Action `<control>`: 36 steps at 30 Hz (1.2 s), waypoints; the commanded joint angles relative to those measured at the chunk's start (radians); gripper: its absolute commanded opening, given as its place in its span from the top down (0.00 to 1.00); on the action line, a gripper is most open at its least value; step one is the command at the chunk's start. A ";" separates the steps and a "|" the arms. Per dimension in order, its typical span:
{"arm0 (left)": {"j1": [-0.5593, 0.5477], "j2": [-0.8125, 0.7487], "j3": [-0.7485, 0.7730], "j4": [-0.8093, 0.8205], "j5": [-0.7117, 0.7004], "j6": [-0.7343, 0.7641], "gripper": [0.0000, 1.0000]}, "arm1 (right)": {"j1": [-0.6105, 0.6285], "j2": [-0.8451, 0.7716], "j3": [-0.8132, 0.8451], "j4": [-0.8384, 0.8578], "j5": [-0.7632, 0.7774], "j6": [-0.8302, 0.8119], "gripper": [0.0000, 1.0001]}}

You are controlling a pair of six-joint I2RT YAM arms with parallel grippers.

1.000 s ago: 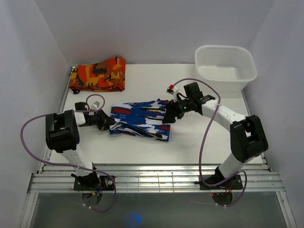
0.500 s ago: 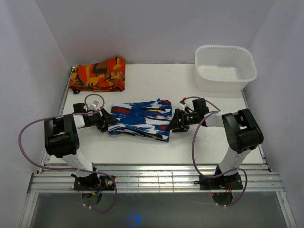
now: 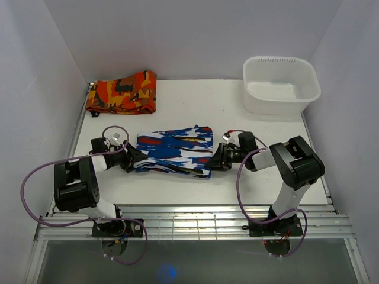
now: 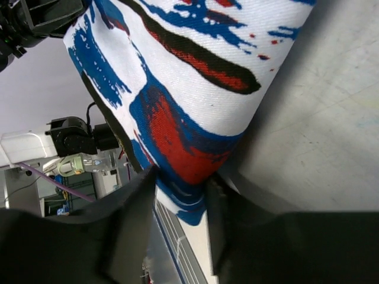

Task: Fold and stack the trousers
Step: Neatly place the folded trousers to the corner

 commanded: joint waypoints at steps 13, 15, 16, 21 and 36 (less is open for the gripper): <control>-0.013 -0.089 -0.028 0.161 -0.072 -0.111 0.81 | 0.060 0.004 0.022 0.183 0.025 0.119 0.90; -0.013 -0.097 0.061 0.161 -0.102 -0.021 0.99 | 0.060 -0.019 0.083 0.108 0.057 0.010 0.92; -0.014 -0.099 0.092 0.147 -0.121 0.010 1.00 | 0.060 -0.022 0.164 0.018 0.074 -0.028 0.92; -0.020 -0.076 0.274 0.084 -0.153 0.192 1.00 | 0.065 0.014 0.430 -0.189 0.132 -0.249 0.92; 0.015 0.074 0.719 0.277 -0.320 0.404 1.00 | 0.143 0.362 1.253 -0.311 0.295 -0.418 0.92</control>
